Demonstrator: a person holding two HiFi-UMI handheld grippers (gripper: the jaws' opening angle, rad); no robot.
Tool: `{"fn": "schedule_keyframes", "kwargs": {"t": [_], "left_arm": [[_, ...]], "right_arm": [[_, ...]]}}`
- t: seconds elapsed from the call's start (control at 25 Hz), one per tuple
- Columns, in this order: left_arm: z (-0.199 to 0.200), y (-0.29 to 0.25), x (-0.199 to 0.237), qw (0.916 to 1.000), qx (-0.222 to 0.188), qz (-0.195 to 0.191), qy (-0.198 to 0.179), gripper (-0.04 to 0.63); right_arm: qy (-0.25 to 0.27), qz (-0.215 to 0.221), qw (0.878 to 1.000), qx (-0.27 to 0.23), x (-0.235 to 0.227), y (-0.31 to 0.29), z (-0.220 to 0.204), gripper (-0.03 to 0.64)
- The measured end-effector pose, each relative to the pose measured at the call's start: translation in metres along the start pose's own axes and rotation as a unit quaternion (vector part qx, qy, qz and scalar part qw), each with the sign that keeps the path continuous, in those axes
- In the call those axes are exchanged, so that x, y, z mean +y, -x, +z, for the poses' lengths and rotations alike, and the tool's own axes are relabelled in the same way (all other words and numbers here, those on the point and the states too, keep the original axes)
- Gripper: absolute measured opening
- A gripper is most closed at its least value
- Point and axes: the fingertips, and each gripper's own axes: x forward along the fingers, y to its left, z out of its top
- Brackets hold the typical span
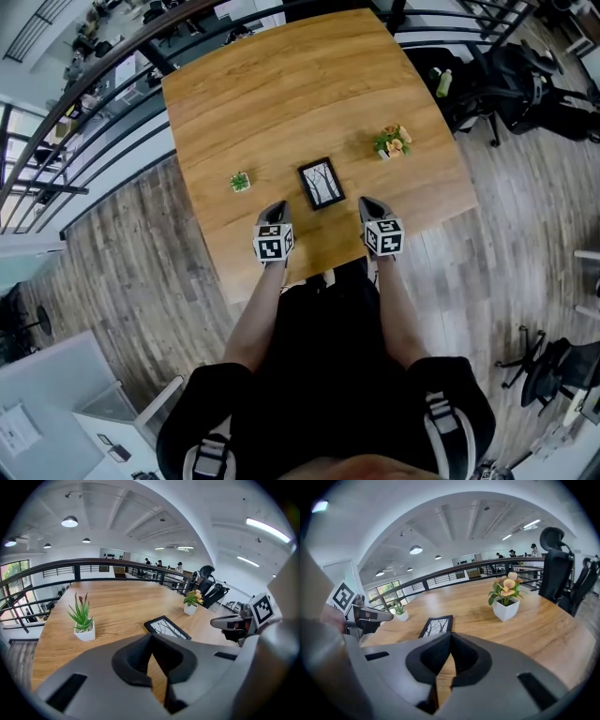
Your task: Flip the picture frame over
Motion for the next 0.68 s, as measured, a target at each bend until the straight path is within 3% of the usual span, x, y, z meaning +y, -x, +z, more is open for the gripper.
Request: {"fn": "schedule_keyframes", "kwargs": {"t": [0.68], "left_arm": [[-0.016, 0.042, -0.010, 0.9999, -0.015, -0.004, -0.002, 0.020]], "right_arm": [[0.013, -0.007, 1.000, -0.007, 0.024, 0.036, -0.018, 0.005]]}}
